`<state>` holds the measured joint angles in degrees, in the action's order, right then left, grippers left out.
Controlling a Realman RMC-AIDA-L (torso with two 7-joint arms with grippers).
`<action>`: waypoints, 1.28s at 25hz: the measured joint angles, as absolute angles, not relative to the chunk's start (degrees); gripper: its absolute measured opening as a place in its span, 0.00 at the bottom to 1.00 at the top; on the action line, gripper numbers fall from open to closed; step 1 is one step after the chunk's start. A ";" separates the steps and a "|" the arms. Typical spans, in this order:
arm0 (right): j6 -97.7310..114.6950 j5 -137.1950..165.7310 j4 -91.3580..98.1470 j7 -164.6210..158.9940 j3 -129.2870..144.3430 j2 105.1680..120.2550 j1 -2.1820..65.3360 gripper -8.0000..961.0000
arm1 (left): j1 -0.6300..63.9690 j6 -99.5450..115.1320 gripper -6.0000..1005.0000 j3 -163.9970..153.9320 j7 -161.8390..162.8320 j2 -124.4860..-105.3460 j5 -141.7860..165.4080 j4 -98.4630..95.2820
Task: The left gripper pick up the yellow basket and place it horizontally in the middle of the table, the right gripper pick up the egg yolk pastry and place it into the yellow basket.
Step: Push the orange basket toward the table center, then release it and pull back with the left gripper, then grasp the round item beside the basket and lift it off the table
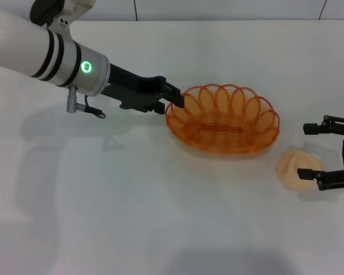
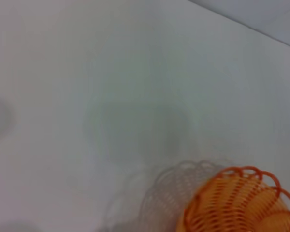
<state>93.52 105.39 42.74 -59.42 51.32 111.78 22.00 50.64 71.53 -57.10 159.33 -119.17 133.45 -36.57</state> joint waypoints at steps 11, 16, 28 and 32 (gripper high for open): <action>93.52 105.20 42.66 -59.96 51.24 111.79 21.79 0.91 | 50.54 73.61 0.63 -57.12 157.43 -118.25 134.17 -37.37; 93.52 105.27 42.84 -60.98 51.24 111.78 21.69 0.91 | 49.91 76.23 0.71 -56.72 151.11 -116.51 133.89 -39.01; 92.93 105.46 44.21 -67.27 51.24 110.87 21.62 0.91 | 36.74 77.84 0.88 -56.51 123.56 -116.97 130.39 -56.99; 92.88 105.61 44.47 -69.19 51.24 110.45 21.61 0.91 | 35.40 82.25 0.88 -55.98 116.69 -116.01 126.96 -58.03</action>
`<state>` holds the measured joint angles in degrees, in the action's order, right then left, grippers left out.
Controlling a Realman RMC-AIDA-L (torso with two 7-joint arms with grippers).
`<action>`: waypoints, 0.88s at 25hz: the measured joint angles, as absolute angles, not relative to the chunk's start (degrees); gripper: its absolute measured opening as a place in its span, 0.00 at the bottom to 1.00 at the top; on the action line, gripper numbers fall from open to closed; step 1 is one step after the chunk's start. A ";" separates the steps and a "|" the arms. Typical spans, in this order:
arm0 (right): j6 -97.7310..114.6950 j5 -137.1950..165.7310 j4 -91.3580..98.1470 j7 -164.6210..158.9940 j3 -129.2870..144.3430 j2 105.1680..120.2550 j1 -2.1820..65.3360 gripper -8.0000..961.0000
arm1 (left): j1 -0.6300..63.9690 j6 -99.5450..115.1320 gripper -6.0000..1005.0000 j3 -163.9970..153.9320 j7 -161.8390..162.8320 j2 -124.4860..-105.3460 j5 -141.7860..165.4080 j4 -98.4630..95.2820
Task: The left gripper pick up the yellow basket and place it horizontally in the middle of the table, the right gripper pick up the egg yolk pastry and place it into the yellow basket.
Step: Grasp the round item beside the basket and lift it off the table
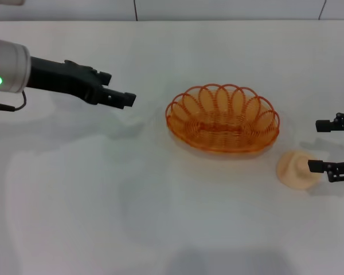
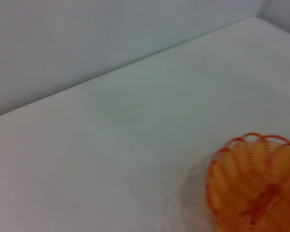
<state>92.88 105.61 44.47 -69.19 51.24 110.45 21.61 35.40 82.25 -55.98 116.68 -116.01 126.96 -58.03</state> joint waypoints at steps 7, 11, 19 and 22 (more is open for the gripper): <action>92.00 106.72 44.56 -71.99 51.25 110.34 22.16 0.91 | 31.29 90.35 0.88 -51.87 97.99 -114.84 117.96 -57.97; 91.21 106.94 44.88 -72.81 51.42 110.36 22.30 0.91 | 28.07 91.54 0.88 -51.80 89.40 -115.63 115.60 -57.53; 90.78 108.41 45.06 -74.65 51.42 110.35 22.83 0.91 | 24.77 91.74 0.88 -51.95 78.66 -117.75 115.80 -55.45; 90.30 109.99 45.26 -76.10 51.45 110.35 23.19 0.91 | 24.58 91.71 0.88 -51.67 77.23 -117.44 115.17 -53.74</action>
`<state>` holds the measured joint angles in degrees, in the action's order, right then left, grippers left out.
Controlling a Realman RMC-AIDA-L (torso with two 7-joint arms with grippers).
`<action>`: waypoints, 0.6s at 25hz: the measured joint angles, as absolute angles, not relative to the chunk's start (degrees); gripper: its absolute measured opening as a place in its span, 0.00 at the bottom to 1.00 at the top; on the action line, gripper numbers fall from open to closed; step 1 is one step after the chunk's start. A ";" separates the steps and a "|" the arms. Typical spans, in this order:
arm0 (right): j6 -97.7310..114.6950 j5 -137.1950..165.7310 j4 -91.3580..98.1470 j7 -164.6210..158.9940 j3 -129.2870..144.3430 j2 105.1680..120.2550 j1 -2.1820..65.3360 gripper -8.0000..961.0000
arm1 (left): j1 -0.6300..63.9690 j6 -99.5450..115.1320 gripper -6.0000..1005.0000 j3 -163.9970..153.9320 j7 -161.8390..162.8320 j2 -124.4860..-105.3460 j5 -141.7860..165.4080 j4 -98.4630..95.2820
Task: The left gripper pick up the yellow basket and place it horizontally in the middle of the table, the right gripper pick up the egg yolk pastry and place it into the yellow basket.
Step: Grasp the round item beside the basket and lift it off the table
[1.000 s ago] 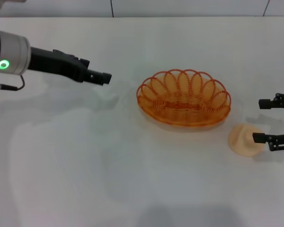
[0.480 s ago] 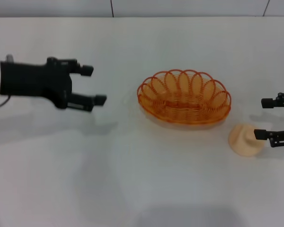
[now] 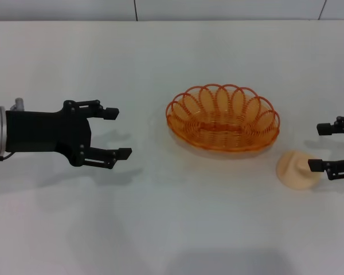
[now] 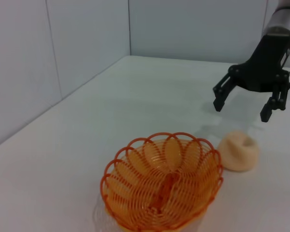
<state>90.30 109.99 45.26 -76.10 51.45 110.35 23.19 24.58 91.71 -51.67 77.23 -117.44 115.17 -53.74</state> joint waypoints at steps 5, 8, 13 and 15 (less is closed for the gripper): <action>89.75 112.14 45.42 -78.35 51.84 110.74 24.27 0.91 | 24.58 91.14 0.88 -50.29 74.79 -117.32 115.32 -51.28; 89.66 113.94 45.43 -79.87 51.86 111.16 25.37 0.91 | 24.90 91.03 0.88 -50.28 74.63 -117.09 115.64 -50.29; 87.68 116.47 45.75 -81.53 51.94 112.45 26.18 0.87 | 25.04 90.23 0.88 -50.27 74.64 -117.01 115.71 -49.94; 86.89 117.06 45.78 -81.75 51.94 112.80 26.23 0.85 | 25.05 89.75 0.88 -50.27 74.78 -117.08 115.91 -49.92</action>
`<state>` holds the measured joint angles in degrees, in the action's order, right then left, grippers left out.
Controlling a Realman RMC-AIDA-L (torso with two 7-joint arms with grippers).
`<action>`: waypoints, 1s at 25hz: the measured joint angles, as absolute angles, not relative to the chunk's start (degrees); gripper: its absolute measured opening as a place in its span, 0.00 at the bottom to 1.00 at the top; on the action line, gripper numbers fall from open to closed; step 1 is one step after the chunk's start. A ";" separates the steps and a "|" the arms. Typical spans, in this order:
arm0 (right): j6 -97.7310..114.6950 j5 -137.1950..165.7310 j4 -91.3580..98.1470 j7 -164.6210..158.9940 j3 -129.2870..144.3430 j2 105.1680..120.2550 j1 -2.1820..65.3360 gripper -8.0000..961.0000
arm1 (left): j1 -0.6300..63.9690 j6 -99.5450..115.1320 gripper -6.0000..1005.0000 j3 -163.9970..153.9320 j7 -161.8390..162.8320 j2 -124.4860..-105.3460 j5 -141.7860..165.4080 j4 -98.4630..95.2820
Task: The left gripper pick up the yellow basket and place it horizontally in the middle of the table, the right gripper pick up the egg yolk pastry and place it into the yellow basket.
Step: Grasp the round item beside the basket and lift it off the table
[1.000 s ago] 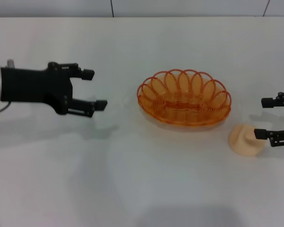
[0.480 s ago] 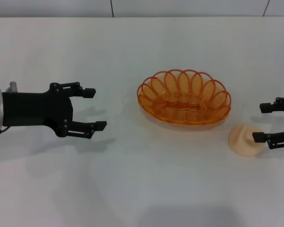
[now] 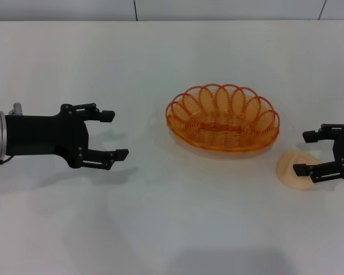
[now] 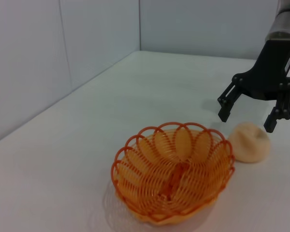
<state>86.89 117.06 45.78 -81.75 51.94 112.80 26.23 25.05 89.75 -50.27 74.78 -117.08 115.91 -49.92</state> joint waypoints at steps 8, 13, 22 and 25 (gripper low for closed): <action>86.65 118.31 45.55 -82.05 52.12 113.02 26.28 0.79 | 25.22 89.44 0.88 -50.27 75.05 -117.24 116.34 -49.98; 86.27 118.83 45.26 -83.18 52.40 113.15 26.28 0.55 | 25.23 89.44 0.88 -50.27 75.06 -117.22 116.37 -50.21; 86.88 118.91 45.35 -83.32 54.10 113.21 26.27 0.35 | 25.22 89.46 0.88 -50.27 74.85 -117.19 116.37 -50.18; 86.91 118.92 45.39 -83.32 54.13 113.30 26.14 0.27 | 25.19 89.47 0.88 -50.27 74.77 -117.19 116.37 -50.26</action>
